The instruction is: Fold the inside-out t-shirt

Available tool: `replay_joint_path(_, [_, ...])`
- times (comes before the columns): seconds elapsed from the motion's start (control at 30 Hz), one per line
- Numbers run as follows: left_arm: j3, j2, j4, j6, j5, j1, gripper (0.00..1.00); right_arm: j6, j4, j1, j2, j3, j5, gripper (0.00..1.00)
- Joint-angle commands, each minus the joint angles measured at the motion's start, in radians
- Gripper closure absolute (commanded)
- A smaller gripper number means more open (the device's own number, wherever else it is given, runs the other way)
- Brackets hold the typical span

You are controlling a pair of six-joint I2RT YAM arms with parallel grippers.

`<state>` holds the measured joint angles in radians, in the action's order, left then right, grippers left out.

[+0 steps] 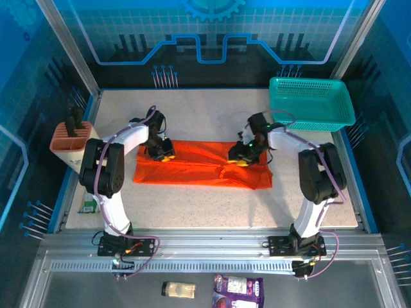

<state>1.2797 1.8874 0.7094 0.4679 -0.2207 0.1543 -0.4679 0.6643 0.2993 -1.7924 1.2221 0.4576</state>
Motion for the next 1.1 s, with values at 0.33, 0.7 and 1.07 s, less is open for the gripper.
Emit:
replay_joint_path(0.33, [-0.014, -0.034, 0.005, -0.004, -0.011, -0.004, 0.79, 0.225, 0.266, -0.15, -0.061, 0.088, -0.459, 0.47])
replay_joint_path(0.7, [-0.019, -0.037, 0.0, 0.004, -0.009, -0.004, 0.79, 0.209, 0.253, -0.113, -0.189, 0.165, -0.512, 0.46])
replay_joint_path(1.07, [-0.026, -0.046, 0.005, 0.0, 0.0, -0.004, 0.79, 0.192, 0.22, -0.117, -0.191, 0.093, -0.463, 0.64])
